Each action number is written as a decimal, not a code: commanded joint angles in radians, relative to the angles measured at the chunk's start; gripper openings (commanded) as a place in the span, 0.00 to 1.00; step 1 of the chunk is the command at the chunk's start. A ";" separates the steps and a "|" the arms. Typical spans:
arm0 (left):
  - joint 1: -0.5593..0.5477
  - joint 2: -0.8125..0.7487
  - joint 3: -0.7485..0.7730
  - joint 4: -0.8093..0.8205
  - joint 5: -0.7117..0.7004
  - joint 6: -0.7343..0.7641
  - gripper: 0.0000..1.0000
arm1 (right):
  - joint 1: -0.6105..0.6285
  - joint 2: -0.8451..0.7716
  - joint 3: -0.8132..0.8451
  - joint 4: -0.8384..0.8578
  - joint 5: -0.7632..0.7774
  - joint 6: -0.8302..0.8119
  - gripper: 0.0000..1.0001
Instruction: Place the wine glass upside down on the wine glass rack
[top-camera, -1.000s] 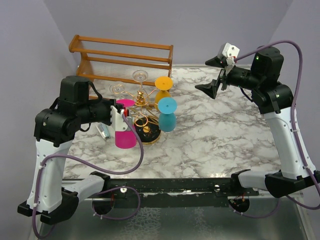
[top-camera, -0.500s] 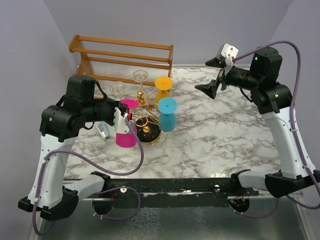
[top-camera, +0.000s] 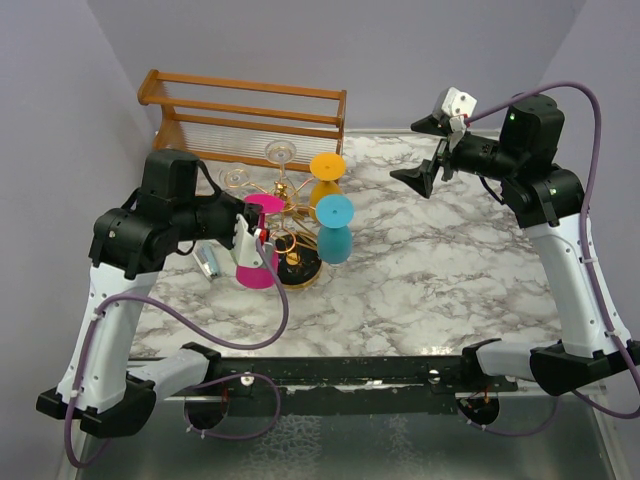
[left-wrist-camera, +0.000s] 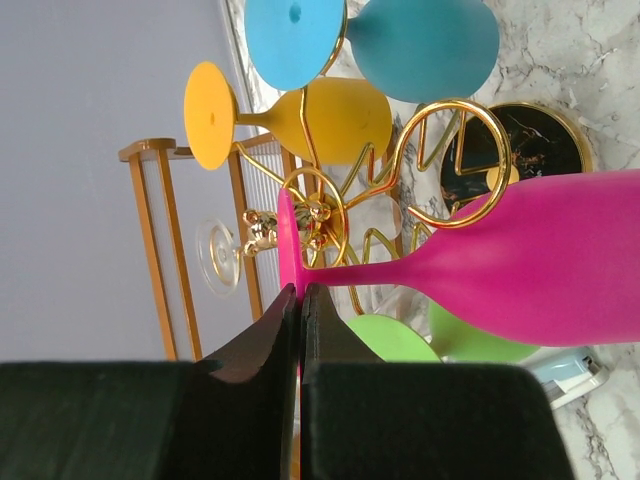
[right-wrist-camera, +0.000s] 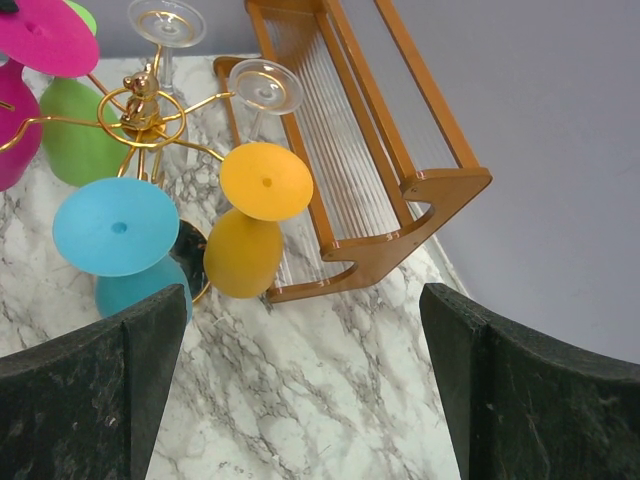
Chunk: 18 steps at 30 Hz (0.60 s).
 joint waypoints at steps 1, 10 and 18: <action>-0.014 0.001 -0.024 0.043 0.040 0.037 0.00 | -0.004 -0.016 -0.009 0.013 0.023 -0.013 1.00; -0.036 0.008 -0.046 0.070 0.044 0.049 0.00 | -0.004 -0.021 -0.019 0.012 0.025 -0.019 1.00; -0.052 0.018 -0.064 0.094 0.032 0.059 0.00 | -0.004 -0.021 -0.021 0.009 0.022 -0.023 0.99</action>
